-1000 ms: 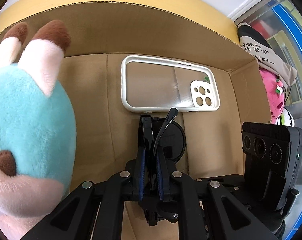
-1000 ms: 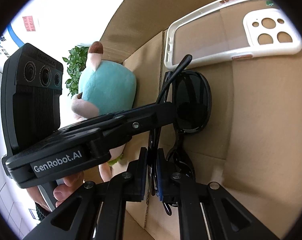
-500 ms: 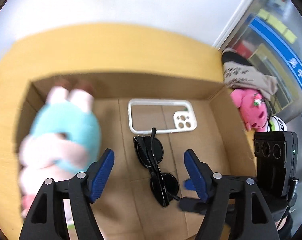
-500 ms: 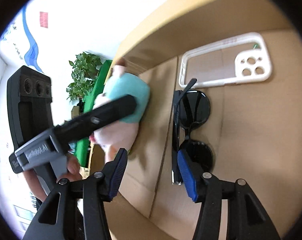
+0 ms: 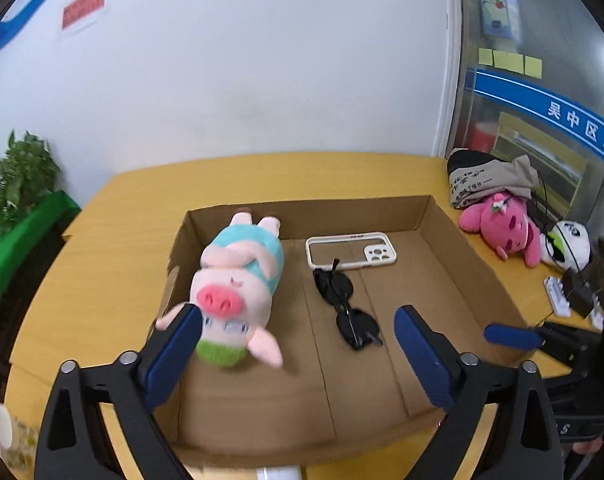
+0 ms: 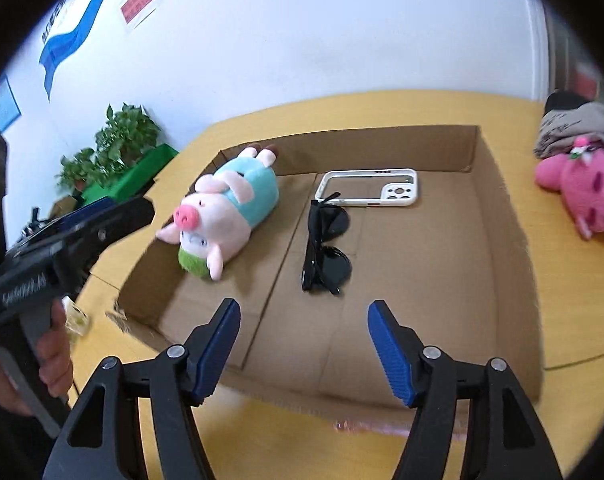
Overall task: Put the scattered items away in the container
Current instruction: 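Open the right gripper to drop the sunglasses beside the phone case, then move the right gripper to the pink pen and close on it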
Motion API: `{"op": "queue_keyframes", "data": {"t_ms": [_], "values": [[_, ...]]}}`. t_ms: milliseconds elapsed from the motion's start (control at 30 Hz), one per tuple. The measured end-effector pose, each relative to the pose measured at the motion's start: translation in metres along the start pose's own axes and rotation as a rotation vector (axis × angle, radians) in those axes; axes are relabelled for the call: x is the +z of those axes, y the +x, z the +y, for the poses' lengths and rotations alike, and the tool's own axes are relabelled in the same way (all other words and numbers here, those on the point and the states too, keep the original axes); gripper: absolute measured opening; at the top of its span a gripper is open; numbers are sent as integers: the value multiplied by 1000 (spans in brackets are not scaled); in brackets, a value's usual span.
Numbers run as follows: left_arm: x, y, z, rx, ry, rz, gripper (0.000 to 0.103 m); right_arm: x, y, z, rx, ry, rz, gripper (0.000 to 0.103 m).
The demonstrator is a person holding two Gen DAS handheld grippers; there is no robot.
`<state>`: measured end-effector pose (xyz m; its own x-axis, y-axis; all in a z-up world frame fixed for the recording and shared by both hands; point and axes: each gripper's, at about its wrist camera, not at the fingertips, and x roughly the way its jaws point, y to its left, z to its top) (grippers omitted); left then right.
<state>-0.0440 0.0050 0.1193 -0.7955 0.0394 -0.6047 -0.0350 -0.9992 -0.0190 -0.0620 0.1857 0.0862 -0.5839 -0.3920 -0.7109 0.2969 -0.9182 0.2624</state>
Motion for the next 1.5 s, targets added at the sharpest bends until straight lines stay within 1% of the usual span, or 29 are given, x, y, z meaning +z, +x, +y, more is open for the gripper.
{"op": "queue_keyframes", "data": {"t_ms": [100,167,267,467,767,1033,1233,1367,1500], "values": [[-15,-16,-6,7,2,-25,102,-17,-11,5,-48,-23,-14,67],[-21,-24,-9,19,-4,-39,103,-21,-13,8,-61,-26,-16,67],[-26,-30,-11,15,-14,-46,103,-24,-18,9,-86,-36,-23,67],[-34,-34,-14,15,-11,-45,103,-27,-23,5,-102,-38,-44,67],[-39,-33,-24,-4,11,-27,103,-32,-28,3,-91,-27,-48,68],[-42,-30,-30,-2,3,-11,103,-40,-37,-2,-80,-15,-50,68],[-45,-29,-38,-9,-4,-3,103,-45,-38,-6,-72,-28,-30,68],[-46,-29,-36,-24,-15,-7,103,-43,-38,-7,-78,-33,-28,68],[-49,-26,-26,-27,-21,8,103,-44,-39,-9,-85,-26,-32,68]]}}
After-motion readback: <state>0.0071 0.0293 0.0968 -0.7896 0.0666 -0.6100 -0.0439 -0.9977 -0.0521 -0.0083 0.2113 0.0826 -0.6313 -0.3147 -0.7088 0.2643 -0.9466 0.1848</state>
